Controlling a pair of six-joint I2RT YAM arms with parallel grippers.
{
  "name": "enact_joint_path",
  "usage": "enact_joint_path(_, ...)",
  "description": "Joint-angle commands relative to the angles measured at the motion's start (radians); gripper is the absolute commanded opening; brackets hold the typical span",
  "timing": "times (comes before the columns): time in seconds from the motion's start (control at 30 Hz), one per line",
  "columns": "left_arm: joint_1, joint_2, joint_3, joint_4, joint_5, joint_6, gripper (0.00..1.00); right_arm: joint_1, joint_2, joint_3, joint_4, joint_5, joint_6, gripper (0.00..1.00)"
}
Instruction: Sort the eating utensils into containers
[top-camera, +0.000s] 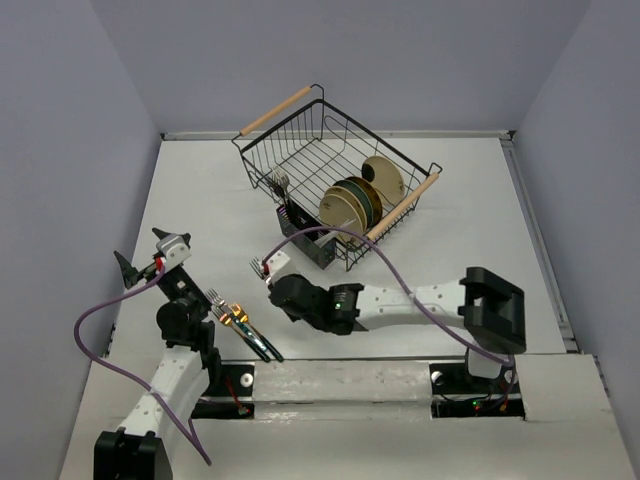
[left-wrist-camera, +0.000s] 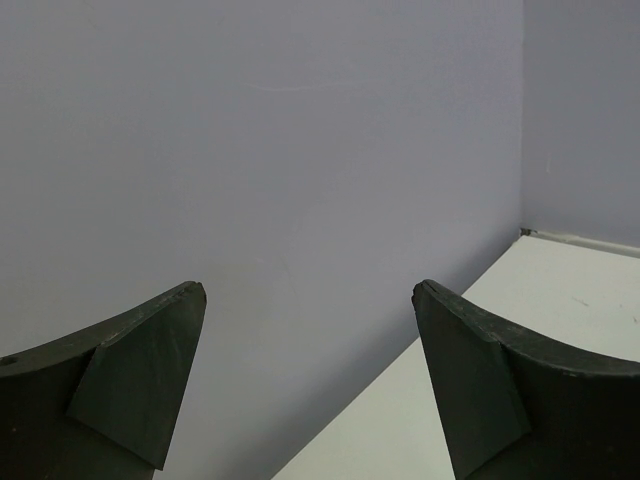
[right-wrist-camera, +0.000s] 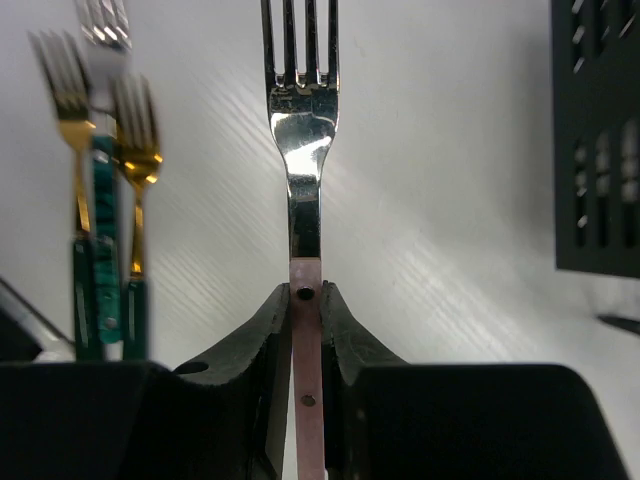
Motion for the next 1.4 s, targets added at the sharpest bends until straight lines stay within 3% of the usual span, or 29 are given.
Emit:
enact_joint_path(0.0,0.005,-0.011,-0.174,0.106,0.0,-0.004,0.99,0.038,-0.239,-0.149,0.635,0.053,-0.302,0.0)
enact_joint_path(0.1,0.006,-0.013,-0.174,0.106,-0.002,-0.002,0.99,0.038,-0.322,-0.269,1.018,0.079,-0.528,0.0)
enact_joint_path(0.13,0.005,-0.013,-0.174,0.104,-0.003,-0.002,0.99,0.017,-0.326,-0.275,1.084,0.078,-0.621,0.0)
enact_joint_path(0.3,0.005,-0.013,-0.174,0.104,-0.002,-0.002,0.99,-0.085,-0.274,-0.168,1.274,0.044,-0.751,0.0)
enact_joint_path(0.7,0.005,-0.003,-0.174,0.107,0.003,-0.005,0.99,-0.252,-0.111,-0.065,1.362,0.038,-0.699,0.0)
enact_joint_path(0.9,0.006,-0.005,-0.175,0.107,0.006,-0.007,0.99,-0.252,-0.06,-0.061,1.324,0.018,-0.607,0.0)
enact_joint_path(1.37,0.006,-0.013,-0.175,0.104,0.006,-0.004,0.99,-0.283,0.055,-0.088,1.339,0.082,-0.576,0.0)
